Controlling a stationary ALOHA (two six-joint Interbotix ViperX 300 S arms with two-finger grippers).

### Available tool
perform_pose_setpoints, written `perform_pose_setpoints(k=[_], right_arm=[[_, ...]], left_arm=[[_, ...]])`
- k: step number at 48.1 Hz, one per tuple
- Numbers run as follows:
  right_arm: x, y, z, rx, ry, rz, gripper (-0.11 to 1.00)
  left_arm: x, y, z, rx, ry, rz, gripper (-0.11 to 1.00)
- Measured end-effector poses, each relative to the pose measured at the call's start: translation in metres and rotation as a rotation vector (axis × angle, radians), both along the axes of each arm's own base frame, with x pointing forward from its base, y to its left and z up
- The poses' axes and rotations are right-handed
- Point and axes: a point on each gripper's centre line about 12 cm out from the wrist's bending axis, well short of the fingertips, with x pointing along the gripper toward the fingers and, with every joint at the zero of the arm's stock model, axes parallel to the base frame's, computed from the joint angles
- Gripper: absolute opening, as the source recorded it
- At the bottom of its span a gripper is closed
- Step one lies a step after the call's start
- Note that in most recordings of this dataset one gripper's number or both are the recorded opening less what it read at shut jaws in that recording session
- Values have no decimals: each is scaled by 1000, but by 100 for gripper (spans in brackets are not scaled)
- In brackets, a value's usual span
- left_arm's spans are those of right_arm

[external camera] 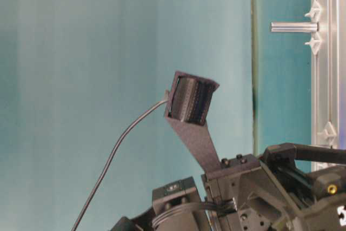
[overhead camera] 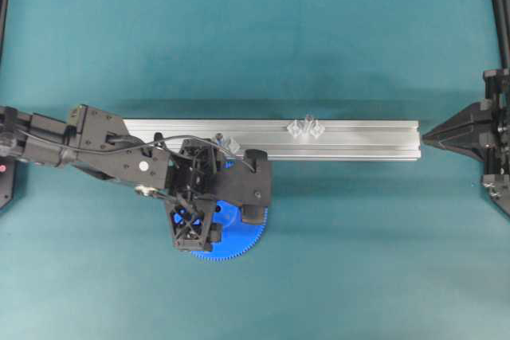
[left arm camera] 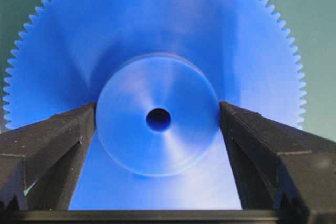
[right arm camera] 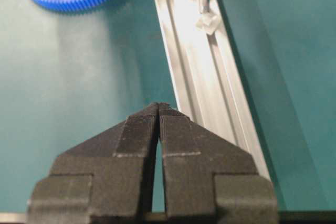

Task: Insert the large gear onto the shaft.
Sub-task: 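Lift the blue gear with the left gripper and carry it toward the right shaft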

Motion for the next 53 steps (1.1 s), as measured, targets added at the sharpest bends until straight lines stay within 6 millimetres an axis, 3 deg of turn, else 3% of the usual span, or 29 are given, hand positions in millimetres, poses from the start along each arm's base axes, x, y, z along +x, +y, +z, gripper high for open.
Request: perform_pose_setpoints(k=[15,25,53], right_arm=[[-1,0,-2,2,4,0,8],[-1,0,-3,3,6,-1,8],[-2,0,-3,7,3,-4,8]], left_arm=[[1,0,0,-6,-1,12,90],[2,-1,1,-8,-9,12,79],[4,0,5,-4,-21,3,79]])
